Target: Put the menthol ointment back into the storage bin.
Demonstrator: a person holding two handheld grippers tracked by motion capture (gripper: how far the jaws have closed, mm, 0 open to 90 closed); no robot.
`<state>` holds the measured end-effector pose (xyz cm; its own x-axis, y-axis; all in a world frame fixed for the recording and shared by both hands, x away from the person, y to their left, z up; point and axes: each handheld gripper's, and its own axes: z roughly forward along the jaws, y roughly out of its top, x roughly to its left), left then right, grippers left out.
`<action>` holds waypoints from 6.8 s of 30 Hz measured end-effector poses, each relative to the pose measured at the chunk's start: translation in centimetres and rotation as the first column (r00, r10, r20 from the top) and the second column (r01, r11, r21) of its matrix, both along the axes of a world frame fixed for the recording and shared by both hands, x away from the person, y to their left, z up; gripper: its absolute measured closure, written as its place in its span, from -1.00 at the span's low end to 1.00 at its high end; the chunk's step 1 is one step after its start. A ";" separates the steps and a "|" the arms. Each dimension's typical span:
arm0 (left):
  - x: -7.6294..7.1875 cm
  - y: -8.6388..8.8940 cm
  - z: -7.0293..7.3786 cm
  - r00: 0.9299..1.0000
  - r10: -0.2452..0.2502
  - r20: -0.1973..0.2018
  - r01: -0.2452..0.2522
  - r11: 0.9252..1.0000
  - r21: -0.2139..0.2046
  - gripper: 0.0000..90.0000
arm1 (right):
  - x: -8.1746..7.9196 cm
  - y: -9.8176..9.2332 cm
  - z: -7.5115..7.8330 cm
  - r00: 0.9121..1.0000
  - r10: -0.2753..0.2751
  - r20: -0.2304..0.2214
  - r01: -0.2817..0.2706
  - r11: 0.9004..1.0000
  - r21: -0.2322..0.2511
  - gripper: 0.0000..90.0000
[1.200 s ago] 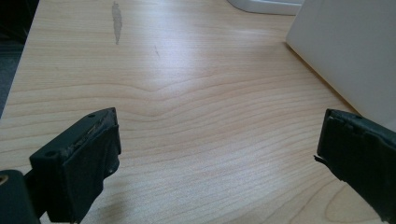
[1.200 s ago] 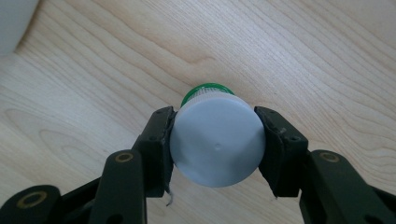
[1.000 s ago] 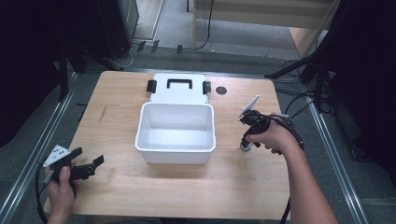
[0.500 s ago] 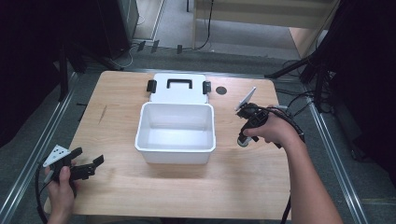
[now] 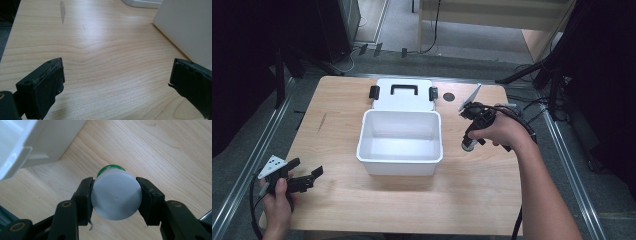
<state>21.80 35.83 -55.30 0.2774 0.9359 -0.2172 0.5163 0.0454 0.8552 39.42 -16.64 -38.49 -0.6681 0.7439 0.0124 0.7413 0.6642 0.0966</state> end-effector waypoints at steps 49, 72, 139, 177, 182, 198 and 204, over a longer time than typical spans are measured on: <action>0.0 0.0 0.0 1.000 -0.001 0.000 0.001 1.000 -0.004 -0.99 | 0.3 6.5 6.2 0.995 0.096 0.034 -0.098 0.994 0.040 0.15; 0.0 0.0 0.0 1.000 -0.003 -0.002 0.003 1.000 -0.007 -0.99 | 0.0 10.0 5.5 0.980 0.194 0.039 -0.195 0.980 0.034 0.15; 0.1 0.1 0.0 1.000 -0.005 -0.011 0.005 1.000 -0.009 -0.99 | -0.2 12.7 -4.1 0.886 0.462 0.039 -0.461 0.887 -0.018 0.15; 0.2 0.1 0.0 1.000 -0.007 -0.016 0.007 1.000 -0.010 -0.99 | -0.6 14.4 -6.5 0.860 0.509 0.005 -0.509 0.860 -0.051 0.15; 0.2 0.1 0.0 1.000 -0.008 -0.016 0.008 1.000 -0.012 -0.99 | -0.6 14.5 -6.9 0.865 0.502 -0.001 -0.501 0.864 -0.051 0.15; 0.2 0.1 0.0 1.000 -0.009 -0.016 0.009 1.000 -0.012 -0.99 | -0.6 14.7 -7.9 0.861 0.507 -0.023 -0.508 0.859 -0.071 0.13; 0.2 0.1 0.0 1.000 -0.009 -0.016 0.009 1.000 -0.012 -0.99 | -0.6 14.6 -7.6 0.865 0.502 -0.017 -0.502 0.863 -0.065 0.12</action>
